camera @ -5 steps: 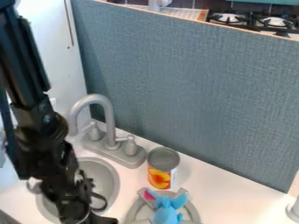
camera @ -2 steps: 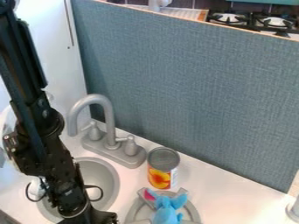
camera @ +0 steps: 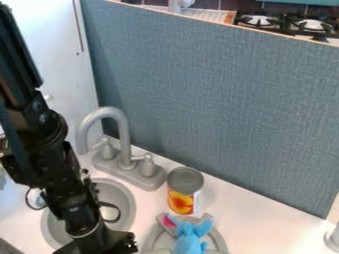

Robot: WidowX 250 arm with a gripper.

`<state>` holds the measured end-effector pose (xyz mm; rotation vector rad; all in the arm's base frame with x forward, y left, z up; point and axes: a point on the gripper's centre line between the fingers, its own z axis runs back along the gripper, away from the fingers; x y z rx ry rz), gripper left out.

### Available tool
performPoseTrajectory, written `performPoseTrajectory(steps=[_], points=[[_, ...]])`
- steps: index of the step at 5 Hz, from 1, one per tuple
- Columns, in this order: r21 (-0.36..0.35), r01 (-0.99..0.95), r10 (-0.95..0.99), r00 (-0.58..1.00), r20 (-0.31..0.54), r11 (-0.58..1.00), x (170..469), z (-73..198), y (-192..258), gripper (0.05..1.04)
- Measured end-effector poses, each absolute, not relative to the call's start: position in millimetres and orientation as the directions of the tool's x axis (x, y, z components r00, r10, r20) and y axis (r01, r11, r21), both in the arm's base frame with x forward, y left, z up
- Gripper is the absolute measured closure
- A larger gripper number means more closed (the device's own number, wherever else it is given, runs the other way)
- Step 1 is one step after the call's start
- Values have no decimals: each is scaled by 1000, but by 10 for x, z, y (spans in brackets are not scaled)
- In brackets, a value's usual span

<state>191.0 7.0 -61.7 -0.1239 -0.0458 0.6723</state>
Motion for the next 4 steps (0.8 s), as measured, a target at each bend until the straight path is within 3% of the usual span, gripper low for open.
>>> performPoseTrajectory(steps=[1, 2, 3, 4], points=[[-125, -576, 583, 812, 22, 808, 1893, -346, -37, 78], [-75, -468, 471, 881, 43, 881, 1788, 11, -347, 82], [-54, -335, 337, 940, 53, 941, 1809, 82, -711, 82], [-65, -246, 248, 969, 17, 967, 1897, -50, -922, 82]])
